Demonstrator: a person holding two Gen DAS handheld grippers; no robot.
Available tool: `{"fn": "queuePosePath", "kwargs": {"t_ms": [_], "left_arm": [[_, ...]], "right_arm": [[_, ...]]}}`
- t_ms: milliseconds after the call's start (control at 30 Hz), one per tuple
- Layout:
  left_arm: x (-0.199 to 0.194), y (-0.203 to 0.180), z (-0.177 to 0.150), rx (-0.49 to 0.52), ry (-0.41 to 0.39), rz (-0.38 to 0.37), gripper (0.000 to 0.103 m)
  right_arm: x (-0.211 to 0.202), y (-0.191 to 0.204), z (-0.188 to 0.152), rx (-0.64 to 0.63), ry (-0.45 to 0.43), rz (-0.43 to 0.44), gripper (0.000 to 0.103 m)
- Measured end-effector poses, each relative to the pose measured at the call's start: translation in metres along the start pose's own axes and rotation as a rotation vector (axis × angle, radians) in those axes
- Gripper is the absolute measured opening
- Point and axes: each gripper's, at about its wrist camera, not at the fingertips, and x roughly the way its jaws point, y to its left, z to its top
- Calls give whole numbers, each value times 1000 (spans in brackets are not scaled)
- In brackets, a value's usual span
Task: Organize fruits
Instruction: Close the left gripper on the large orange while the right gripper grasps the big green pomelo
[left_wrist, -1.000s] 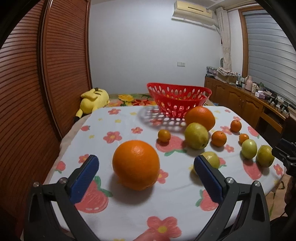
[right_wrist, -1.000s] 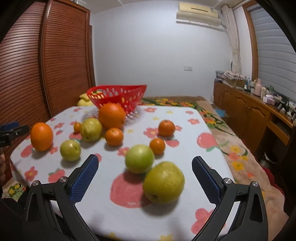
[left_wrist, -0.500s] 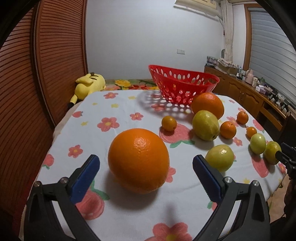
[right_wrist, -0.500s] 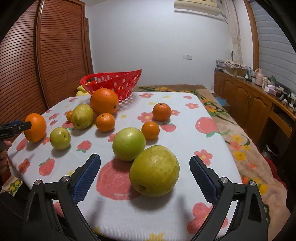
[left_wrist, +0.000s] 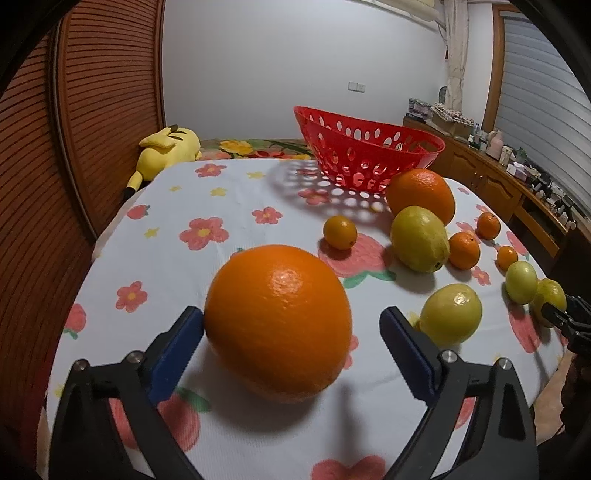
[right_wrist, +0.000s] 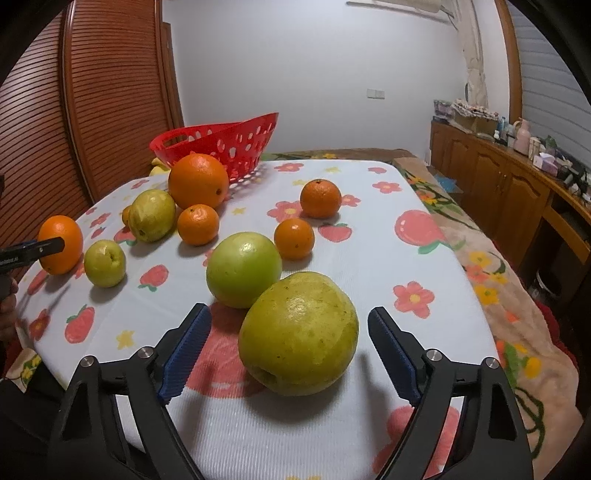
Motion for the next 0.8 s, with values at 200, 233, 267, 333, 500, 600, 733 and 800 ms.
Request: {"fn": "queuePosePath", "kwargs": {"t_ms": [200, 233, 267, 333, 500, 600, 733, 800], "left_arm": [[3, 3, 0, -3, 2, 7, 92], [4, 4, 0, -10, 4, 8, 90], [5, 6, 0, -17, 8, 5, 89], [7, 9, 0, -30, 14, -8, 89], [13, 13, -2, -43, 28, -18, 84], [15, 16, -2, -54, 27, -27, 82], [14, 18, -4, -67, 15, -38, 81], [14, 18, -4, -73, 12, -37, 80]], "right_arm": [[5, 0, 0, 3, 20, 13, 82], [6, 0, -1, 2, 23, 15, 82], [6, 0, -1, 2, 27, 15, 81], [7, 0, -2, 2, 31, 18, 79], [7, -3, -2, 2, 34, 6, 69], [9, -5, -2, -2, 43, 6, 64], [10, -6, -4, -11, 45, 17, 63], [10, -6, -4, -18, 42, 18, 62]]}}
